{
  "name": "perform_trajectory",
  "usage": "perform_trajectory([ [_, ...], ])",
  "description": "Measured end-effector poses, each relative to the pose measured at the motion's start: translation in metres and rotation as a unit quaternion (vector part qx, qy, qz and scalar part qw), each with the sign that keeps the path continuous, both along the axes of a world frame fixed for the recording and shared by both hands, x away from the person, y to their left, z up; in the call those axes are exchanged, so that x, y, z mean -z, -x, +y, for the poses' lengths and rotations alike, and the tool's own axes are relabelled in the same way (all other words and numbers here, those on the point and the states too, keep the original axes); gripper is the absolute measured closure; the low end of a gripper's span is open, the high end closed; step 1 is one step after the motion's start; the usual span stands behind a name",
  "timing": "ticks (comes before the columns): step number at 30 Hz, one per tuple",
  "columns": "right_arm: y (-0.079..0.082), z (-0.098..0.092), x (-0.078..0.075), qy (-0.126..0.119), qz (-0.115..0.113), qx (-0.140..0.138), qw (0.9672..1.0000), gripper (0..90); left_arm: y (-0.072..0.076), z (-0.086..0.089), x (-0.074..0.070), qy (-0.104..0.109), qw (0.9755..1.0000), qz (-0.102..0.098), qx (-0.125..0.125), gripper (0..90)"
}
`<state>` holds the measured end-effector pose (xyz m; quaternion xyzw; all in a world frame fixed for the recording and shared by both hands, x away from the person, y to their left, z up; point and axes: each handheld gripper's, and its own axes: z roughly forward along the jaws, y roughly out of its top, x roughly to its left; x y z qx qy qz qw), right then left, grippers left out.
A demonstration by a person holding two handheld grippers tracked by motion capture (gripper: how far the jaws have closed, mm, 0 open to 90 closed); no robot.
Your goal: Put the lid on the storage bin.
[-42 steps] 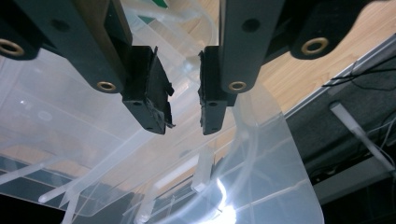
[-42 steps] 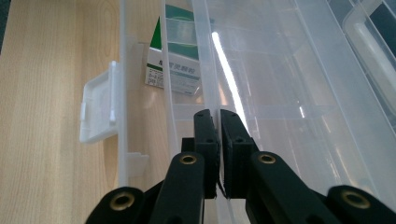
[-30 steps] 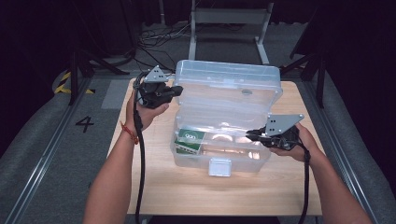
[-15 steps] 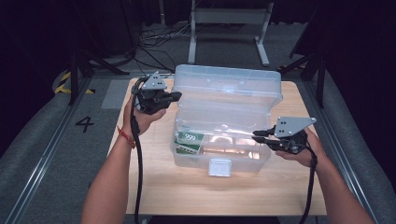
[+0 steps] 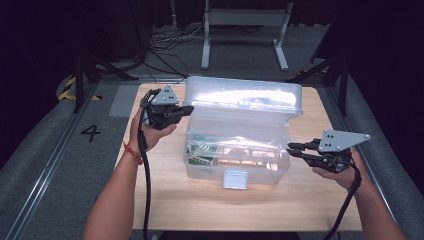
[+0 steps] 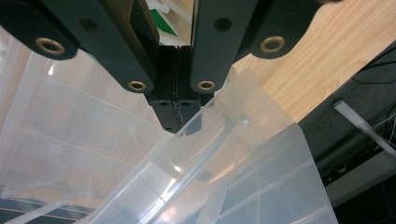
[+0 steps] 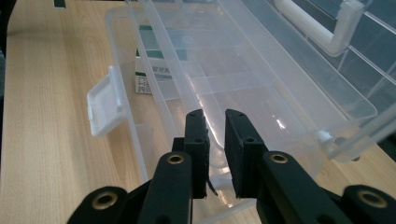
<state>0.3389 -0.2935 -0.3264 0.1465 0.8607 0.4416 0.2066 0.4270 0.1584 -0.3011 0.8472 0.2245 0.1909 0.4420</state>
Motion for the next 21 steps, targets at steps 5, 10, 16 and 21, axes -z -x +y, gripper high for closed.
perform_trajectory([
  [5, 0.003, -0.006, 0.002, -0.002, 0.005, 0.011, 0.9999, 79.0, 0.005, -0.001, 0.008, -0.011, 0.9999, 0.004, 0.01, 89.9],
  [10, 0.006, -0.009, 0.007, 0.0, 0.014, 0.019, 0.9997, 77.8, 0.011, 0.0, 0.012, -0.024, 0.9995, 0.007, 0.018, 89.9],
  [16, 0.012, -0.015, 0.013, -0.008, 0.025, 0.027, 0.9993, 76.2, 0.019, 0.001, 0.018, -0.025, 0.9992, 0.005, 0.031, 90.0],
  [21, 0.013, -0.02, 0.022, -0.015, 0.032, 0.031, 0.9989, 75.3, 0.026, 0.002, 0.026, -0.028, 0.9988, 0.008, 0.039, 90.0],
])
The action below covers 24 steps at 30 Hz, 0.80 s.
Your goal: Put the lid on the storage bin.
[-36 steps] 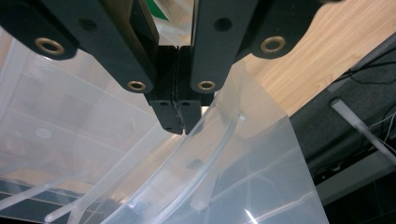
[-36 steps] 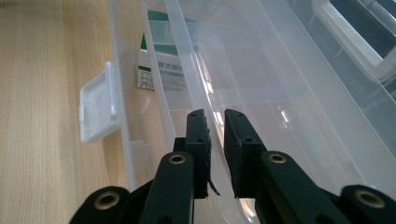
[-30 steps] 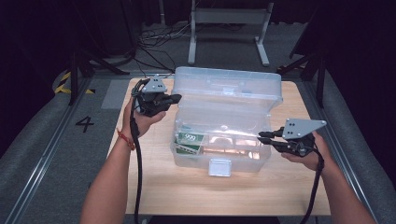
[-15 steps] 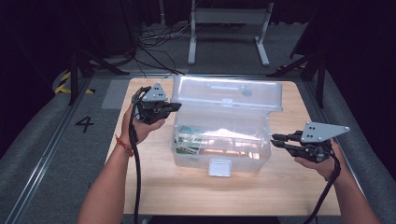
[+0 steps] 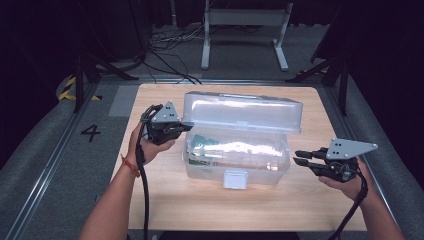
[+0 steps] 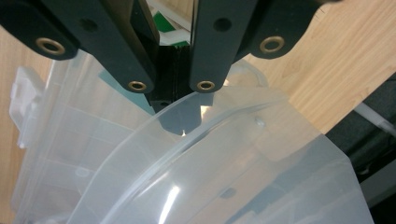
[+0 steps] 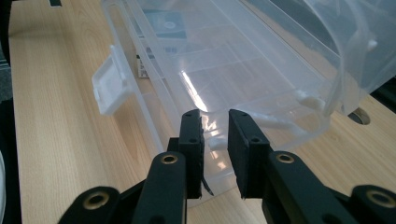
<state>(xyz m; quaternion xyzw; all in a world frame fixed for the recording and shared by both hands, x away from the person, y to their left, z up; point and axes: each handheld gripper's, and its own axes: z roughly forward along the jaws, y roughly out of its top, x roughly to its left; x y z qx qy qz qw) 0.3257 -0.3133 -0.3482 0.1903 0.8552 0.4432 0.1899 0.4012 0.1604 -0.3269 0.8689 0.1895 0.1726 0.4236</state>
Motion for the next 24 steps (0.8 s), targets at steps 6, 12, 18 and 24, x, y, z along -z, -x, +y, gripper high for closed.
perform_trajectory([
  [6, 0.003, -0.003, 0.007, 0.001, 0.007, 0.004, 1.0, 74.3, 0.007, 0.0, 0.007, -0.017, 0.9998, 0.007, 0.007, 90.0],
  [12, 0.004, -0.009, 0.013, -0.003, 0.012, 0.012, 0.9999, 74.1, 0.012, -0.001, 0.013, -0.034, 0.9992, 0.015, 0.013, 90.0],
  [18, 0.003, -0.011, 0.02, -0.006, 0.018, 0.017, 0.9997, 74.0, 0.016, 0.0, 0.015, -0.035, 0.9991, 0.016, 0.019, 90.0],
  [24, 0.004, -0.013, 0.021, -0.005, 0.018, 0.018, 0.9997, 73.7, 0.025, -0.002, 0.019, -0.027, 0.9989, 0.018, 0.034, 90.0],
])
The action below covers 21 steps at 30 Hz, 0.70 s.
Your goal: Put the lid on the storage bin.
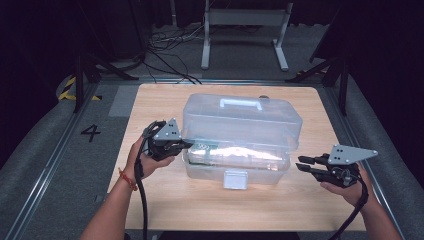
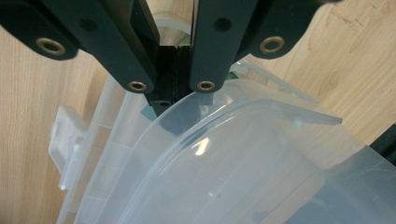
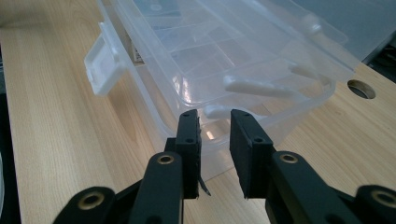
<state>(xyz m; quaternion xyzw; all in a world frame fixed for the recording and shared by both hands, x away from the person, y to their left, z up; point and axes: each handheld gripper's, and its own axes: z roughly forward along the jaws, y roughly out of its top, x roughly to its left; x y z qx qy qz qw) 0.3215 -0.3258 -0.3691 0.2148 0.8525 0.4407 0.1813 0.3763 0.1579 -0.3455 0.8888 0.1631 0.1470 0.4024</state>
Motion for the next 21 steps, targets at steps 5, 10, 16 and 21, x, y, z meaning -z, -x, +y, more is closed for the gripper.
perform_trajectory([
  [5, 0.001, 0.0, -0.001, 0.0, -0.001, 0.001, 1.0, 73.6, 0.006, 0.0, -0.002, -0.006, 0.9999, 0.009, -0.006, 90.0],
  [10, 0.0, -0.001, -0.001, 0.001, 0.001, 0.001, 1.0, 73.2, 0.008, 0.002, -0.005, -0.016, 0.9994, 0.028, 0.014, 89.9],
  [16, -0.001, -0.003, 0.0, -0.002, 0.002, 0.005, 1.0, 72.9, 0.014, 0.007, -0.003, 0.001, 0.9983, 0.04, 0.042, 90.0],
  [21, -0.002, -0.002, 0.001, -0.002, 0.005, 0.005, 1.0, 72.9, 0.021, 0.013, -0.005, 0.005, 0.9989, 0.038, 0.029, 89.9],
])
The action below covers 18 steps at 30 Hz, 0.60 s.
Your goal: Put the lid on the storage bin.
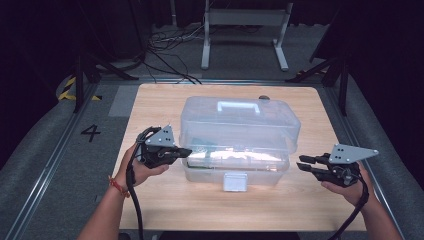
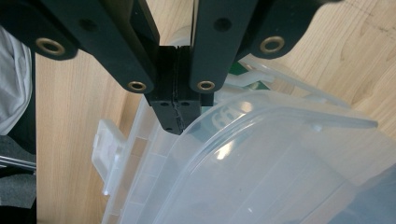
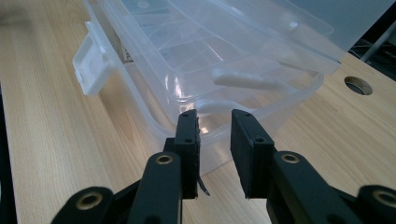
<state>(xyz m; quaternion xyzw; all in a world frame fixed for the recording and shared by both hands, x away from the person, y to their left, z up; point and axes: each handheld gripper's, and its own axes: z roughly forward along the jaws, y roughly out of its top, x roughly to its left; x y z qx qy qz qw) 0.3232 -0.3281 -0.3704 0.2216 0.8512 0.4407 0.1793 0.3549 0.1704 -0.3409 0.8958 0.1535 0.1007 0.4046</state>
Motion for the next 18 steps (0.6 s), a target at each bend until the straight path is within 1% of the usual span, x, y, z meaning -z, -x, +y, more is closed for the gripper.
perform_trajectory([
  [2, 0.0, 0.001, -0.001, 0.002, -0.001, -0.001, 1.0, 72.9, 0.002, 0.001, 0.0, -0.007, 1.0, -0.004, -0.002, 89.9],
  [3, 0.0, 0.001, -0.001, 0.002, -0.001, -0.001, 1.0, 72.9, 0.002, 0.001, 0.0, -0.007, 1.0, -0.004, -0.002, 89.9],
  [4, 0.001, 0.001, -0.001, 0.002, -0.002, -0.001, 1.0, 72.9, 0.003, 0.001, 0.001, -0.012, 0.9999, -0.003, -0.003, 89.9],
  [8, 0.002, 0.0, -0.003, 0.0, -0.005, -0.002, 1.0, 72.9, 0.004, 0.004, 0.006, -0.015, 0.9998, -0.002, -0.009, 89.9],
  [9, 0.003, 0.0, -0.003, -0.001, -0.005, -0.001, 1.0, 73.0, 0.005, 0.005, 0.008, -0.01, 0.9999, 0.001, -0.014, 89.9],
  [10, 0.003, 0.0, -0.003, -0.002, -0.005, -0.001, 1.0, 73.1, 0.005, 0.006, 0.009, -0.014, 0.9998, 0.0, -0.012, 89.9],
  [11, 0.003, 0.0, -0.003, -0.001, -0.007, -0.003, 1.0, 73.1, 0.005, 0.007, 0.01, -0.013, 0.9998, -0.002, -0.016, 89.9],
  [12, 0.004, 0.0, -0.004, -0.001, -0.005, -0.002, 1.0, 73.1, 0.005, 0.008, 0.011, -0.014, 0.9997, 0.0, -0.018, 89.9],
  [15, 0.004, -0.001, -0.004, -0.002, -0.006, -0.001, 1.0, 73.1, 0.006, 0.01, 0.015, -0.006, 0.9997, 0.002, -0.023, 89.9],
  [17, 0.005, -0.001, -0.004, -0.002, -0.007, 0.001, 1.0, 73.1, 0.006, 0.01, 0.017, -0.006, 0.9997, 0.004, -0.024, 89.9],
  [18, 0.005, -0.001, -0.004, -0.002, -0.007, 0.002, 1.0, 73.1, 0.007, 0.009, 0.019, -0.01, 0.9996, 0.003, -0.026, 89.9],
])
